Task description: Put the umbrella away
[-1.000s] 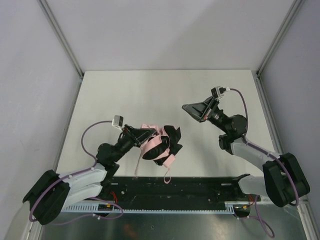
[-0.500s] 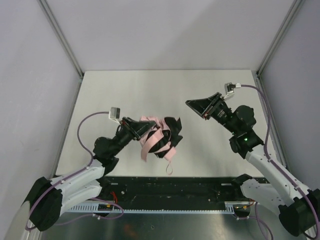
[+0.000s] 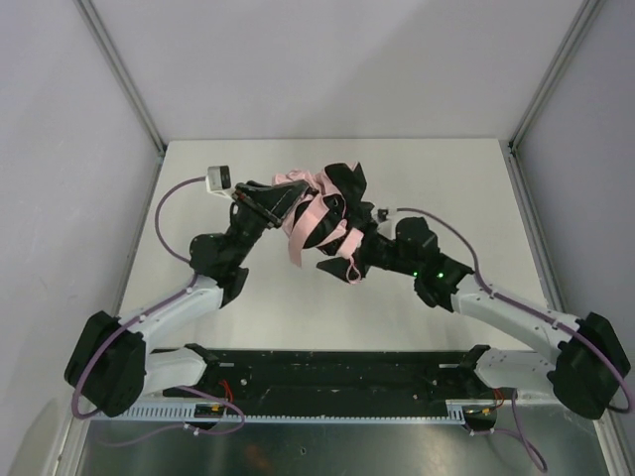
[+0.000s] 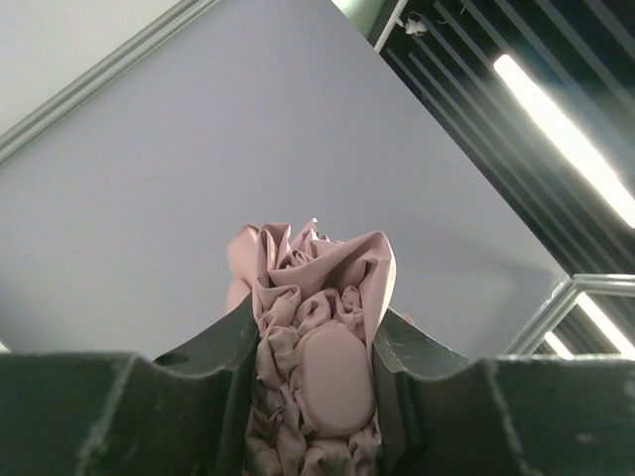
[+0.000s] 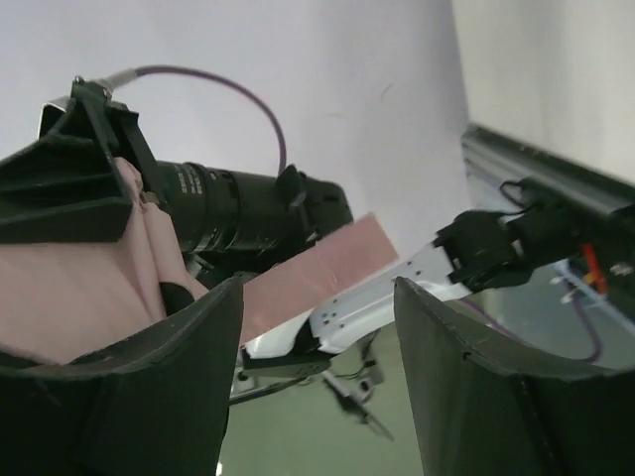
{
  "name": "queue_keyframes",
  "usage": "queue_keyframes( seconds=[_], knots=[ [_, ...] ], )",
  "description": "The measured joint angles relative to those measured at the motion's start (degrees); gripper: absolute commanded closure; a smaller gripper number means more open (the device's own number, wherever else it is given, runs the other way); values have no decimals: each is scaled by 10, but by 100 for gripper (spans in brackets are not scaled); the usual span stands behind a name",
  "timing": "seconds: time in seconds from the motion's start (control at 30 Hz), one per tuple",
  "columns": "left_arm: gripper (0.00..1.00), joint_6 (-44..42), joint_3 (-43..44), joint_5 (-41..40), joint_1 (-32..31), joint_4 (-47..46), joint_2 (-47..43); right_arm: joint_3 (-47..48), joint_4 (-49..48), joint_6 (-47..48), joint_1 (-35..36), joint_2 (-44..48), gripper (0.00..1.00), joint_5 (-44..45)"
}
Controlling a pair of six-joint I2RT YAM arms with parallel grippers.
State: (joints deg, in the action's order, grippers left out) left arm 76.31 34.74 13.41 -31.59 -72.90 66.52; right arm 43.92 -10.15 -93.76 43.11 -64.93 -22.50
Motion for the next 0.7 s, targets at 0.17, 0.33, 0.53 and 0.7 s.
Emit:
queue_keyframes(
  seconds=[0.17,0.33,0.53,0.7],
  knots=[
    [100,18,11,-3,6,-5,21,0,-68,-115,43,-42,33,12],
    [100,42,31,-7,12,-17,36,0,-106,-173,54,-46,40,28],
    [100,77,33,-35,12,-19,49,0,-157,-198,69,-68,42,42],
    [100,75,38,-62,12,-12,51,0,-184,-202,97,-85,35,49]
  ],
)
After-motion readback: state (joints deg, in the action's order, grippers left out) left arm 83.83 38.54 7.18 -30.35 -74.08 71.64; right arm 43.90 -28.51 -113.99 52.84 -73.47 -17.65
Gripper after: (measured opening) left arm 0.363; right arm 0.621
